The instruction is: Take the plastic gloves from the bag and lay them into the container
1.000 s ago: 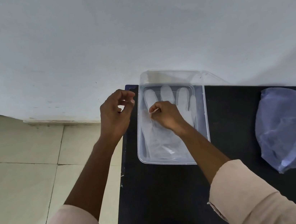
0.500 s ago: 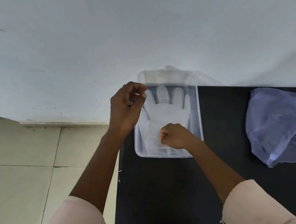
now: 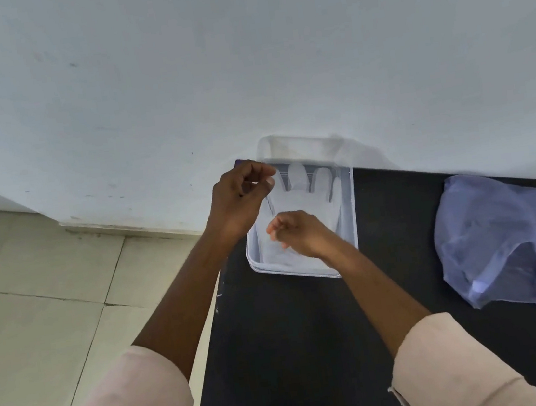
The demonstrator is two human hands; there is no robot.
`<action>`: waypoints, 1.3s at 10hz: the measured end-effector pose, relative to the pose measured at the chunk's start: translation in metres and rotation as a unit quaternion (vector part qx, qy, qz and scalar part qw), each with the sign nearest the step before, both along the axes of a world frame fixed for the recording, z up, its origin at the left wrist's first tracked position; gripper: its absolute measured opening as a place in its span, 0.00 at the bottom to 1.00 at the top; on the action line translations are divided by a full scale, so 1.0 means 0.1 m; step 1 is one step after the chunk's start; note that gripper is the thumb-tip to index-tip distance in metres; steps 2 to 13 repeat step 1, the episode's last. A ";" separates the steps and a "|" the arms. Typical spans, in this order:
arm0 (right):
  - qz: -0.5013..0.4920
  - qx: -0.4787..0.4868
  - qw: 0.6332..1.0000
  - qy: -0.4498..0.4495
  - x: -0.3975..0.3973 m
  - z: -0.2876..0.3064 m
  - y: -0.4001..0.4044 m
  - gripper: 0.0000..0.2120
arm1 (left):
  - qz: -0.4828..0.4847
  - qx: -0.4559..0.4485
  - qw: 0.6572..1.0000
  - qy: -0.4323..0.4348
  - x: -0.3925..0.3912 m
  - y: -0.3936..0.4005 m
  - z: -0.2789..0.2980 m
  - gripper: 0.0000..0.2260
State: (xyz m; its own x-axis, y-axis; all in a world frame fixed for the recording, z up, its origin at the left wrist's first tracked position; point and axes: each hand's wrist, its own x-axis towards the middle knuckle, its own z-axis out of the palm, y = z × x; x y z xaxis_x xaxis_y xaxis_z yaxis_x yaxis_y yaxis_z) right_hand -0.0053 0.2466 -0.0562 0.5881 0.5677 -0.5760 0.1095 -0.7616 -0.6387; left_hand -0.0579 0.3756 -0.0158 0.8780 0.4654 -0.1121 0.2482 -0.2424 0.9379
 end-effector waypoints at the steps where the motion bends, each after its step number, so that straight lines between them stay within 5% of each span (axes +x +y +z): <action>1: -0.074 0.078 0.993 0.044 0.00 0.24 -0.15 0.12 | -0.002 -0.102 0.994 0.030 -0.12 -0.04 0.09 0.06; 13: -0.074 0.078 0.993 0.044 0.00 0.24 -0.15 0.12 | -0.002 -0.102 0.994 0.030 -0.12 -0.04 0.09 0.06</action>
